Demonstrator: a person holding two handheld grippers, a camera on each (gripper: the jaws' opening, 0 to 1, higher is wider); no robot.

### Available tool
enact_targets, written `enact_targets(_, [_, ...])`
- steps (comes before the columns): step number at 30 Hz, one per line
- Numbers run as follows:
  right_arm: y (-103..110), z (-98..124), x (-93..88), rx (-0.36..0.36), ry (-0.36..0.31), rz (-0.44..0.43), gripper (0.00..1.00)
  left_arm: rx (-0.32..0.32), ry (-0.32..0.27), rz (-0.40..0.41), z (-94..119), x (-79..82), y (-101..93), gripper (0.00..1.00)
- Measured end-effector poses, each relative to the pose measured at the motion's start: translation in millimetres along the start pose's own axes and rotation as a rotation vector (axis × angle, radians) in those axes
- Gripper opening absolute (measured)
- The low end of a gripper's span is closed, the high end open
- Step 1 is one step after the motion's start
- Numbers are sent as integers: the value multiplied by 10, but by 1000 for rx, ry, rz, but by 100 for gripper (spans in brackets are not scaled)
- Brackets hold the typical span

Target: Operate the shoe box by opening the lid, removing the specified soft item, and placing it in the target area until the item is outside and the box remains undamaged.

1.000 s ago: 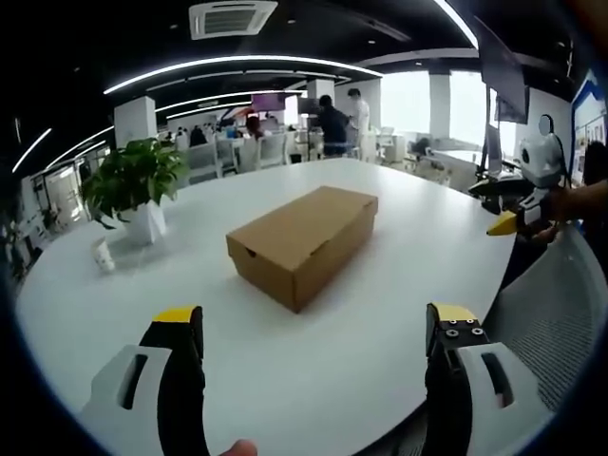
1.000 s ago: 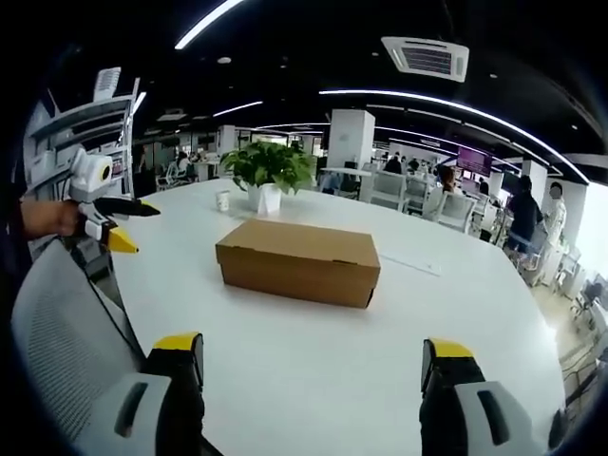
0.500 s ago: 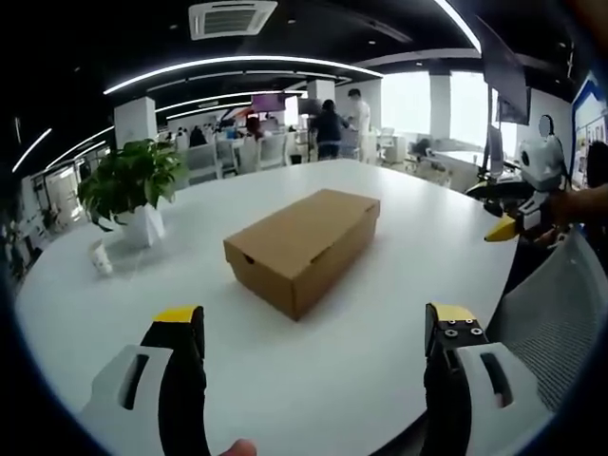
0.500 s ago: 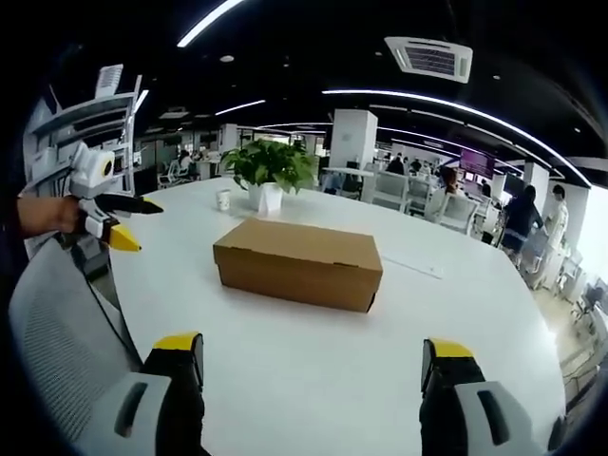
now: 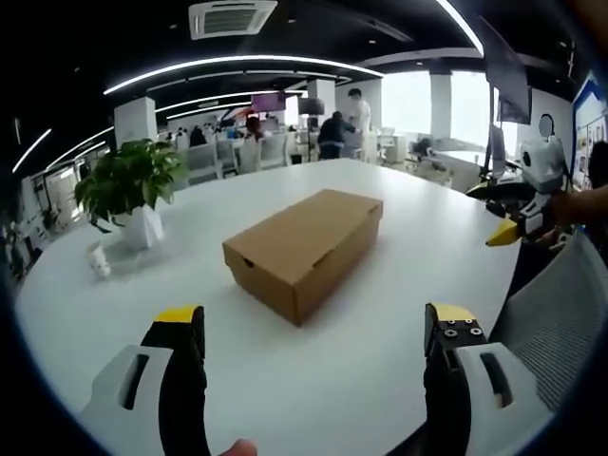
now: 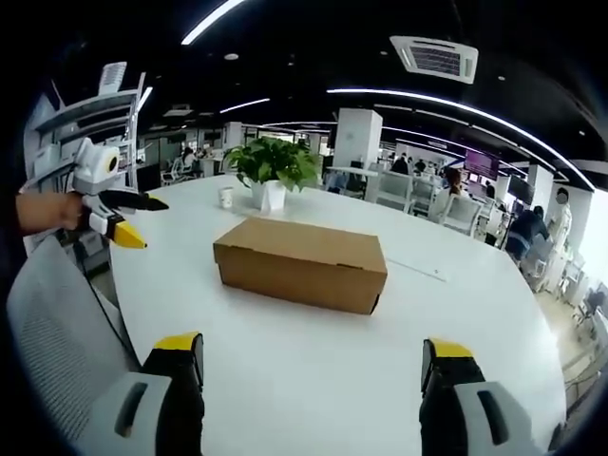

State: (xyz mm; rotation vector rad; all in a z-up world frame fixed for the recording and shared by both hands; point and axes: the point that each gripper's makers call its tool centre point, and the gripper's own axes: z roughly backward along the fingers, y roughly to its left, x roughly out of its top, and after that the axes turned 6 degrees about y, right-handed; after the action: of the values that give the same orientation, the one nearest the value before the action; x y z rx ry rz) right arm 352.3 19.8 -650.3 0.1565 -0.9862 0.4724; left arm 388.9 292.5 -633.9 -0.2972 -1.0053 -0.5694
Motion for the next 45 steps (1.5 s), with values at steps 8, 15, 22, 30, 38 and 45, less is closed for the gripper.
enact_targets(8, [-38, -55, 27, 2, 3, 11, 95, -2, 5, -7, -63, 14, 13, 95])
enact_targets(15, [-82, -129, 52, 7, 5, 28, 95, 2, 13, -10, -119, 6, 33, 95])
enact_targets(22, [-109, -186, 67, 11, 7, 38, 94, 2, 23, -12, -157, -22, 40, 94])
enact_targets(30, [-133, -222, 71, 14, 9, 45, 94, 4, 31, -9, -201, -37, 52, 93])
enact_targets(38, [-181, -276, 99, 14, 9, 62, 94, 3, 30, -4, -257, -20, 49, 93])
enact_targets(45, [-208, -336, 125, 15, 9, 73, 94, 5, 30, -3, -298, -6, 54, 92])
